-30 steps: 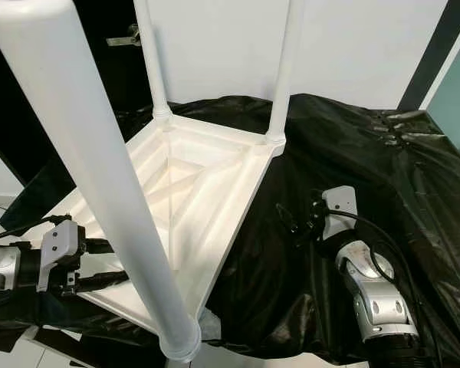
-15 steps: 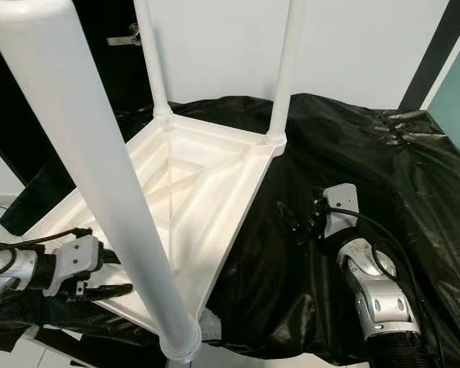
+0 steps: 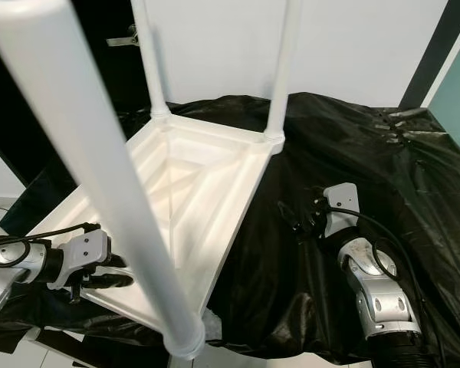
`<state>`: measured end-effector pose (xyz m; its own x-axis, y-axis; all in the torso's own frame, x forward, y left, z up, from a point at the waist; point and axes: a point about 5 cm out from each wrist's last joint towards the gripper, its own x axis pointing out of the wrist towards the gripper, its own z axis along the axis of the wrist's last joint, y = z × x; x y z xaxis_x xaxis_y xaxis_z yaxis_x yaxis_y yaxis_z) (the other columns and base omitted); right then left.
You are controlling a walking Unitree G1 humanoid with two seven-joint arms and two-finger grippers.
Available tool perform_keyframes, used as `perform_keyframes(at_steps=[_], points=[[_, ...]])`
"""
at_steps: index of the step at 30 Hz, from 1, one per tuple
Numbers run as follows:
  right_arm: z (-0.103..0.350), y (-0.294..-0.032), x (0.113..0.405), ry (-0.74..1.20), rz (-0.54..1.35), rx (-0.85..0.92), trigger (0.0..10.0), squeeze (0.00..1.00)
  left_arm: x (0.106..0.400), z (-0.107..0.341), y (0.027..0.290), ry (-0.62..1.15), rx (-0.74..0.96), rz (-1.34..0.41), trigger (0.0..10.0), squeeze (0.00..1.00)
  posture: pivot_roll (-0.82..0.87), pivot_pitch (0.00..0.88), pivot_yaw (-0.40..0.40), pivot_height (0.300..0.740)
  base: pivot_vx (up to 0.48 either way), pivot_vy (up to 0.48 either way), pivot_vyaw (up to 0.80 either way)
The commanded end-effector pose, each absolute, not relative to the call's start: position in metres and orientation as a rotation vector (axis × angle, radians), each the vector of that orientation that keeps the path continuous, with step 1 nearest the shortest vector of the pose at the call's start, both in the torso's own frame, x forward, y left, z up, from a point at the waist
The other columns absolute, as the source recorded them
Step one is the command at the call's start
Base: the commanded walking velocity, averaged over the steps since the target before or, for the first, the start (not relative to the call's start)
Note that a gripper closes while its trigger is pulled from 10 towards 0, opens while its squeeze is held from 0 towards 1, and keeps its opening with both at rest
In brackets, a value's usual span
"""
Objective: Building children table
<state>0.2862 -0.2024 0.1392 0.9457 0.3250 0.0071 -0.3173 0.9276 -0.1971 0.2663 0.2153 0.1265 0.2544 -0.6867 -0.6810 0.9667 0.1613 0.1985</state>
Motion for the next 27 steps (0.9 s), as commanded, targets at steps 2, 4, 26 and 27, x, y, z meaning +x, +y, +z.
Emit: perform_keyframes(at_steps=[2, 4, 26, 27], points=[[0.14, -0.203, 0.285, -0.04, 0.328, -0.197, 10.0, 0.0, 0.274, 0.127, 0.227, 0.463, 0.669, -1.037, 0.0, 0.0, 0.01, 0.0, -0.005, 0.74, 0.0, 0.0, 0.0], [0.14, -0.202, 0.285, -0.041, 0.334, -0.195, 10.0, 0.0, 0.275, 0.127, 0.228, 0.466, 0.665, -1.013, 0.0, 0.0, 0.01, 0.0, -0.008, 0.74, 0.0, 0.0, 0.0], [0.138, -0.196, 0.277, -0.066, 0.312, -0.123, 10.0, 0.0, 0.29, 0.122, 0.22, 0.426, 0.611, -0.811, 0.0, 0.0, 0.01, 0.0, -0.01, 0.74, 0.0, 0.0, 0.0], [0.138, -0.196, 0.277, -0.066, 0.312, -0.123, 10.0, 0.0, 0.29, 0.122, 0.22, 0.426, 0.611, -0.811, 0.0, 0.0, 0.01, 0.0, -0.01, 0.74, 0.0, 0.0, 0.0]])
